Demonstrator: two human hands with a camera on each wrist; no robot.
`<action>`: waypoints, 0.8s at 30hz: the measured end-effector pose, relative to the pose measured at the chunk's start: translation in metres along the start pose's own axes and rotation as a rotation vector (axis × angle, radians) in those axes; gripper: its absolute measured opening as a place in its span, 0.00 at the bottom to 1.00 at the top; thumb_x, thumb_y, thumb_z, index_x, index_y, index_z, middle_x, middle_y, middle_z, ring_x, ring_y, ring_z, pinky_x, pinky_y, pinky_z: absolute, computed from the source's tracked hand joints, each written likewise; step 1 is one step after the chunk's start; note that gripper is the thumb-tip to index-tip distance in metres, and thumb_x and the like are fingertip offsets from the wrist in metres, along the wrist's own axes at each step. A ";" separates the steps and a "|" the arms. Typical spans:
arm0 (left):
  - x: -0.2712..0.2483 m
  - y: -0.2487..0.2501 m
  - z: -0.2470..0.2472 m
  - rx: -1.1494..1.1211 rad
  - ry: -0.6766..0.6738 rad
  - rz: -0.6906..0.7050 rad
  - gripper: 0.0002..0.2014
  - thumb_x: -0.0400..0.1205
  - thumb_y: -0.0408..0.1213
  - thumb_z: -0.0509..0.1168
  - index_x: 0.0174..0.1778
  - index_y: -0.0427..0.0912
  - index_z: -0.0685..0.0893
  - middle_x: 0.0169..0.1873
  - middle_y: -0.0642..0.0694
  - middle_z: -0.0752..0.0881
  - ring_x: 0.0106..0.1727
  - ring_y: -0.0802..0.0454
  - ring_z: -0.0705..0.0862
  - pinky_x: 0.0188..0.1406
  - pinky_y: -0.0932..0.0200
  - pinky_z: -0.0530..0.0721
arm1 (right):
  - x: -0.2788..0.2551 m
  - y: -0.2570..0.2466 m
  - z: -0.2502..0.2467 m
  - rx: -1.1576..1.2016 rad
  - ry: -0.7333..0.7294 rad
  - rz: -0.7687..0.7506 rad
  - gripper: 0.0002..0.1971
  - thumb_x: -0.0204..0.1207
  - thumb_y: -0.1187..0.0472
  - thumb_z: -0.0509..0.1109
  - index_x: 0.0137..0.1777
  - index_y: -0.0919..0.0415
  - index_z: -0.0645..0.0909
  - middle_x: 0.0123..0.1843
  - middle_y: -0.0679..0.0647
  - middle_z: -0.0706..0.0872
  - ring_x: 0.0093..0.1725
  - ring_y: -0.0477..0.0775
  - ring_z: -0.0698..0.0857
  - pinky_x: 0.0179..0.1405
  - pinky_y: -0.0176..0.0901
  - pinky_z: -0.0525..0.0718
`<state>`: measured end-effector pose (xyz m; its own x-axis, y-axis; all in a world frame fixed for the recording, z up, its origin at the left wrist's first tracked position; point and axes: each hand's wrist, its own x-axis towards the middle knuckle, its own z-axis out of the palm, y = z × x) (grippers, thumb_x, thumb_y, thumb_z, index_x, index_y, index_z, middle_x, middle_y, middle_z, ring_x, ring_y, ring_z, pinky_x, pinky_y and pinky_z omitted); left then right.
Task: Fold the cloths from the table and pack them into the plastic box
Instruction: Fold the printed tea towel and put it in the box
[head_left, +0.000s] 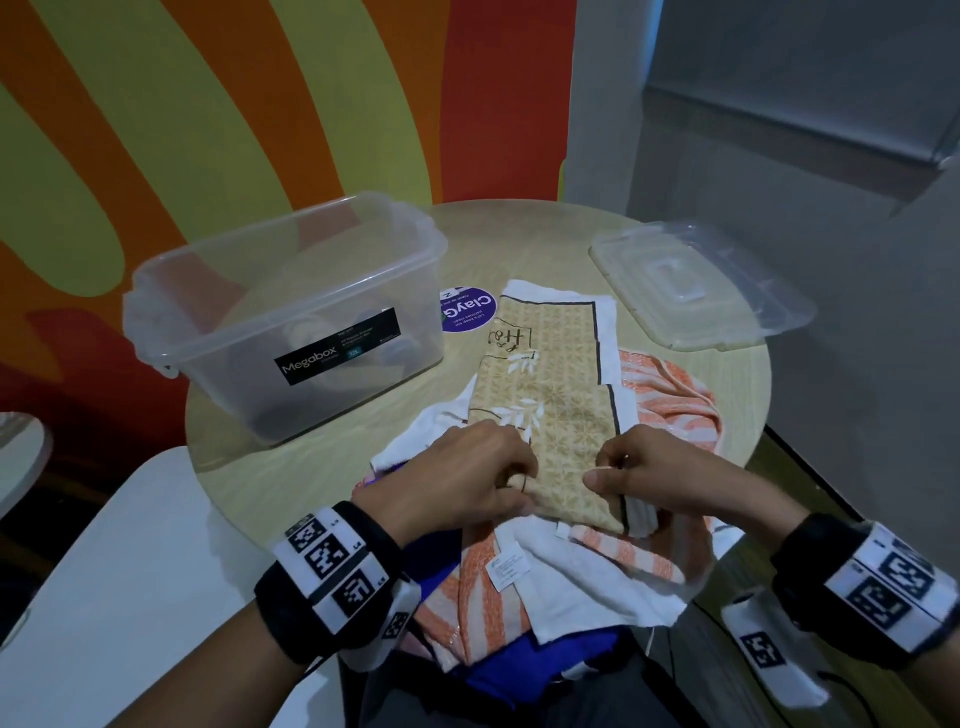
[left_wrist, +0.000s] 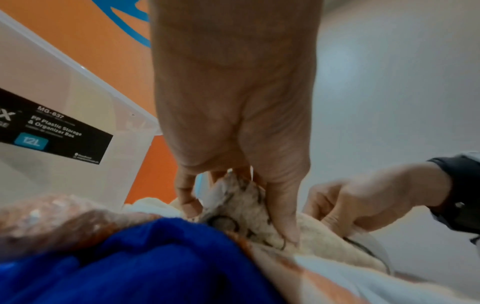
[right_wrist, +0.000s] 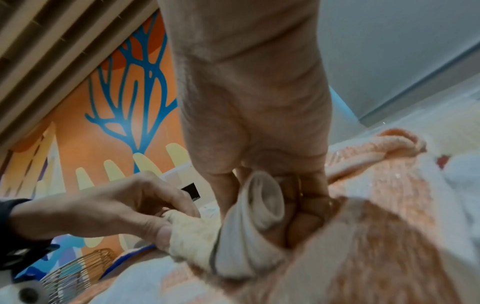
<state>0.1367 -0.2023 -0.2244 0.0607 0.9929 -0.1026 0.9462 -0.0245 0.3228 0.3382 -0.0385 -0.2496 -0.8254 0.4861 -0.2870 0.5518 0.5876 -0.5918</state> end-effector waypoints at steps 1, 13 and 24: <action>0.002 -0.002 0.000 -0.023 0.012 0.004 0.13 0.82 0.52 0.72 0.54 0.46 0.89 0.46 0.51 0.87 0.48 0.54 0.81 0.49 0.44 0.82 | -0.004 -0.003 -0.002 -0.021 -0.017 -0.002 0.20 0.81 0.45 0.73 0.36 0.60 0.85 0.28 0.48 0.80 0.28 0.45 0.76 0.34 0.46 0.72; 0.028 -0.026 0.000 -0.432 0.130 -0.163 0.11 0.85 0.49 0.72 0.45 0.45 0.92 0.36 0.55 0.89 0.36 0.62 0.84 0.39 0.61 0.80 | -0.009 -0.031 0.005 -0.406 0.131 -0.288 0.08 0.78 0.56 0.71 0.47 0.54 0.73 0.49 0.53 0.81 0.51 0.58 0.81 0.43 0.51 0.75; 0.040 -0.033 0.008 -0.157 0.298 -0.379 0.18 0.84 0.57 0.69 0.39 0.45 0.86 0.36 0.47 0.87 0.43 0.47 0.85 0.42 0.50 0.82 | 0.015 0.004 -0.021 0.167 0.194 -0.063 0.17 0.78 0.50 0.79 0.44 0.66 0.84 0.33 0.48 0.78 0.29 0.38 0.74 0.30 0.33 0.70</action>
<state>0.1106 -0.1622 -0.2462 -0.3929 0.9192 0.0260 0.8234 0.3391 0.4550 0.3304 -0.0159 -0.2404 -0.8105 0.5762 -0.1056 0.4595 0.5136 -0.7246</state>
